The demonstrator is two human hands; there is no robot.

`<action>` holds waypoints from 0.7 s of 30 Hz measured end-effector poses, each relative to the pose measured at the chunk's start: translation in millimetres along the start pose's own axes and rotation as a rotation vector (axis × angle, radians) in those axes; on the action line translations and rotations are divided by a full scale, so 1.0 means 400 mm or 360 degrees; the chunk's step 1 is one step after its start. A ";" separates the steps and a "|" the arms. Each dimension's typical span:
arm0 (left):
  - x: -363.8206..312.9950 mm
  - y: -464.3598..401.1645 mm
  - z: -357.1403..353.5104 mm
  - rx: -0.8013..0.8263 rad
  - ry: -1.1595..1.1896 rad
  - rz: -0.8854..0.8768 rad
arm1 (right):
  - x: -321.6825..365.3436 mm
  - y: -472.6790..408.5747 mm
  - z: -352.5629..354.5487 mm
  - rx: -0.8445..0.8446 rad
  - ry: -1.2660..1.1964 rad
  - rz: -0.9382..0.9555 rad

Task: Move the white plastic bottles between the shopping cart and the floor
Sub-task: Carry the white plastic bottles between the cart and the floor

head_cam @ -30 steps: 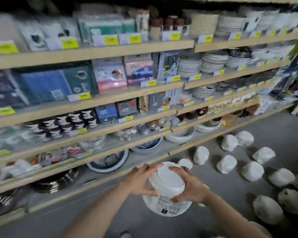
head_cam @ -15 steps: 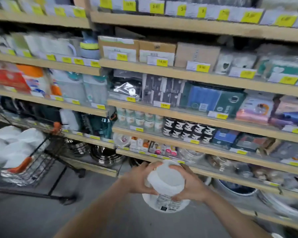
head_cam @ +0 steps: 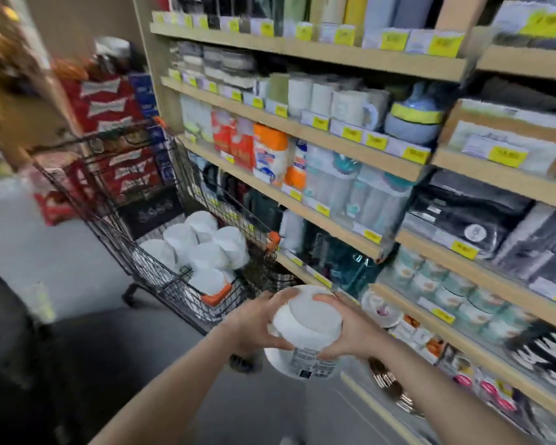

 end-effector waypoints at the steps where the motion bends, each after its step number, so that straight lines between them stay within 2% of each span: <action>1: 0.043 -0.011 0.021 -0.0032 0.0009 0.0022 | 0.014 -0.056 -0.012 0.0030 -0.0001 0.0038; 9: 0.354 -0.170 0.195 -0.0264 0.0029 0.0314 | 0.106 -0.541 -0.058 0.0198 0.0026 0.0327; 14: 0.536 -0.237 0.275 -0.0459 0.0197 0.0510 | 0.204 -0.797 -0.076 0.0394 0.0182 0.0457; 21: 0.725 -0.329 0.310 -0.0459 0.0325 0.0669 | 0.241 -1.027 -0.141 0.0537 0.0374 0.0455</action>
Point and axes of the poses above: each hand's wrist, its own y-axis away from the middle knuckle, its own z-axis out of the back of the hand, x = y × z, the point moved 5 cm from there along -y, towards the middle knuckle, and after that the axes turned 9 degrees about -x, right-handed, at the moved point
